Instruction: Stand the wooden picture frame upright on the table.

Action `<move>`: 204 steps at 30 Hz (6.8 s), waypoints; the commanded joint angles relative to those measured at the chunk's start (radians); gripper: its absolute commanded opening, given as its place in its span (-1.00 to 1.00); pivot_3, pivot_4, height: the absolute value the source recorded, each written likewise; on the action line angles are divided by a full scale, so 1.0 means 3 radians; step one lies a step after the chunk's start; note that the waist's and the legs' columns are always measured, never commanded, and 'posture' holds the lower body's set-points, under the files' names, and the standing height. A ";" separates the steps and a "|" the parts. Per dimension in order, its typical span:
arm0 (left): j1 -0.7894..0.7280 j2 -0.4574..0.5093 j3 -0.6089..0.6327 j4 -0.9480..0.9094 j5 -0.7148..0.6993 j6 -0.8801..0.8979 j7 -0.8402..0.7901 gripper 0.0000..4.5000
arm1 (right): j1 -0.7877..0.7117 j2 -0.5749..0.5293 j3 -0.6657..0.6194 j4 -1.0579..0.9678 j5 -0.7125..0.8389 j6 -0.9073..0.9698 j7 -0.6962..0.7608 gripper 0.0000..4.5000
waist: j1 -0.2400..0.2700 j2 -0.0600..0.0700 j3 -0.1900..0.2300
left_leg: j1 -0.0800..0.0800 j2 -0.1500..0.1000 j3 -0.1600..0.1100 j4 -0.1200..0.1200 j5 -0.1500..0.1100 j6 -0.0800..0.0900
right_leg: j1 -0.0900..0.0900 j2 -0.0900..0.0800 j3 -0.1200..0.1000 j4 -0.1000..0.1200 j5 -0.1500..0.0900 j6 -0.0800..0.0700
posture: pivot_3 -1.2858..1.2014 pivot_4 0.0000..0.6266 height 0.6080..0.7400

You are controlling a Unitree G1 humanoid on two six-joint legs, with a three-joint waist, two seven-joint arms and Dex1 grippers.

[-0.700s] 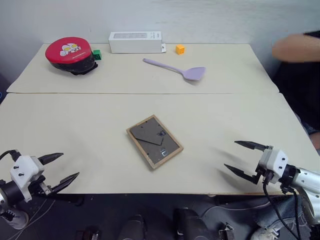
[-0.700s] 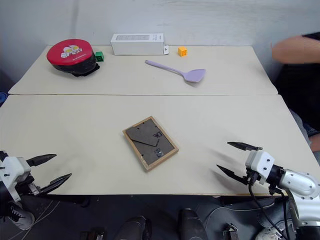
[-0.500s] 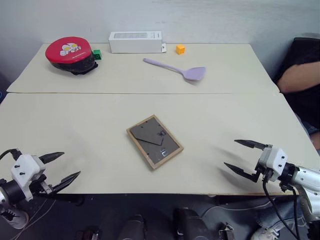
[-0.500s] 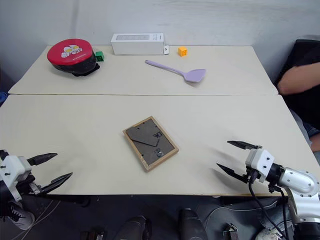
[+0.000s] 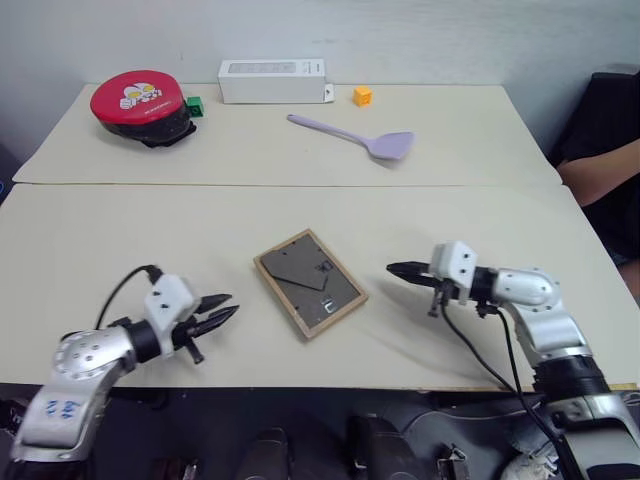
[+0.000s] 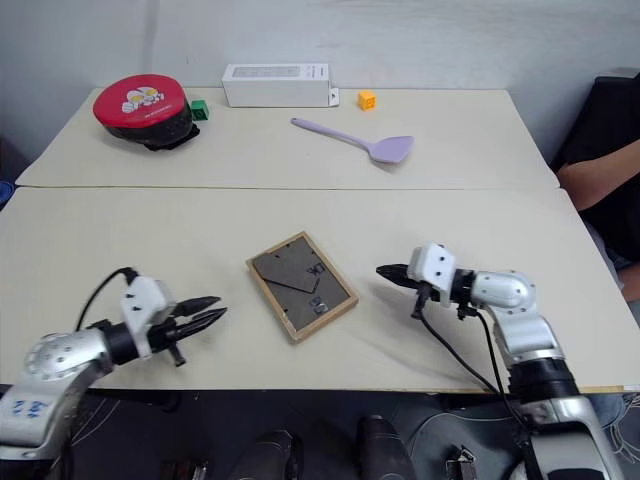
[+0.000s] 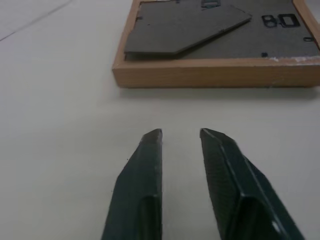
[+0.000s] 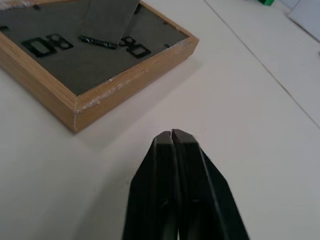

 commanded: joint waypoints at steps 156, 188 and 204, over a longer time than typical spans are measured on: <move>-0.1585 0.0674 0.0209 0.1713 -0.5392 0.3091 0.2114 0.59 | -0.0714 0.0233 0.0236 0.0604 -0.2303 -0.3000 -0.2949 -0.42 | -0.0068 -0.0013 0.0010 | -0.0014 -0.0024 -0.0021 0.0010 0.0025 -0.0030 | -0.0051 0.0002 0.0018 0.0056 -0.0006 -0.0007 | 0.03 -0.52 1.00; -0.0424 0.0347 0.0481 0.0417 -0.1344 -0.0158 -0.0758 1.00 | -0.0586 0.0750 -0.0005 0.0538 0.0974 0.1664 -0.0685 -0.43 | -0.0029 -0.0012 0.0009 | -0.0015 -0.0018 -0.0019 -0.0005 0.0016 -0.0015 | -0.0046 -0.0002 0.0015 0.0041 -0.0007 -0.0011 | 0.03 -0.52 1.00; -0.0294 0.0352 0.0597 0.0710 -0.1012 -0.0435 -0.0971 1.00 | 0.0018 0.0273 -0.0351 -0.0389 0.0993 0.1601 -0.0073 0.99 | 0.0001 -0.0012 0.0009 | -0.0020 -0.0018 -0.0021 -0.0007 0.0015 -0.0013 | -0.0046 -0.0003 0.0013 0.0031 -0.0007 -0.0009 | 0.03 -0.52 1.00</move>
